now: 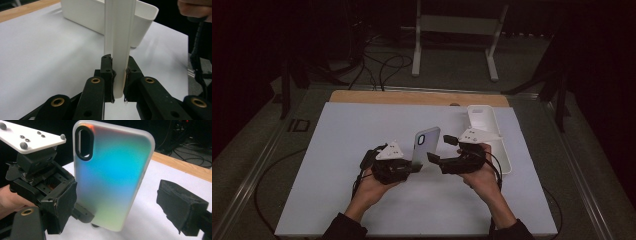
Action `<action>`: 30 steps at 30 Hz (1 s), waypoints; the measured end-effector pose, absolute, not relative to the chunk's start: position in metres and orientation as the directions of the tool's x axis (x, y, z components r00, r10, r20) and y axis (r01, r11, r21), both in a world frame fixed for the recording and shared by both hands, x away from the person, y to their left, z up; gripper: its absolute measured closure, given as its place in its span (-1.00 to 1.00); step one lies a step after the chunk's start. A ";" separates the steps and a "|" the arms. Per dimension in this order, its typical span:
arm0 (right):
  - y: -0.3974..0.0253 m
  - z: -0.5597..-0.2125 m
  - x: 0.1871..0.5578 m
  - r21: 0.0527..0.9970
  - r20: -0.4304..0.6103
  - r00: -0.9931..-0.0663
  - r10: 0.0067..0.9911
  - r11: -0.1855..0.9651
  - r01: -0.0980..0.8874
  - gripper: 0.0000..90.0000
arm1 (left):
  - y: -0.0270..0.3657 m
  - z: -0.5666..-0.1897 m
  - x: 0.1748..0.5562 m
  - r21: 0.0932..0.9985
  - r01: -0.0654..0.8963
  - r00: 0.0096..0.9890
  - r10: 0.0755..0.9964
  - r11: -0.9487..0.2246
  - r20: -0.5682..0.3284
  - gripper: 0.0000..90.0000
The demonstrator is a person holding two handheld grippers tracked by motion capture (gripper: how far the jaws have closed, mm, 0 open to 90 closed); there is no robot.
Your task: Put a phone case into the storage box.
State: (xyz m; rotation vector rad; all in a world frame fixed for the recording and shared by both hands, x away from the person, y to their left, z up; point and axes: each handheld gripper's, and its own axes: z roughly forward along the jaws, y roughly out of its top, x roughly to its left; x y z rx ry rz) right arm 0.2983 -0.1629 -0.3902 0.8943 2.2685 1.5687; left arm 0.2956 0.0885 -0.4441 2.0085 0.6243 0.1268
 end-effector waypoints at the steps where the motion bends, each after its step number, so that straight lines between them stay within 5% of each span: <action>1: -0.163 -0.390 0.298 0.908 0.141 -0.783 0.605 0.236 0.346 -0.64 | 0.089 -0.444 0.296 0.846 0.375 0.862 0.478 -0.378 -0.168 0.80; 18: -0.143 -0.389 0.304 0.897 0.158 -0.732 0.663 0.214 0.387 -0.79 | 0.085 -0.445 0.294 0.842 0.391 0.818 0.559 -0.373 -0.132 0.80; 30: -0.134 -0.387 0.309 0.898 0.197 -0.711 0.675 0.166 0.406 -0.71 | 0.079 -0.449 0.292 0.834 0.383 0.826 0.552 -0.397 -0.116 0.80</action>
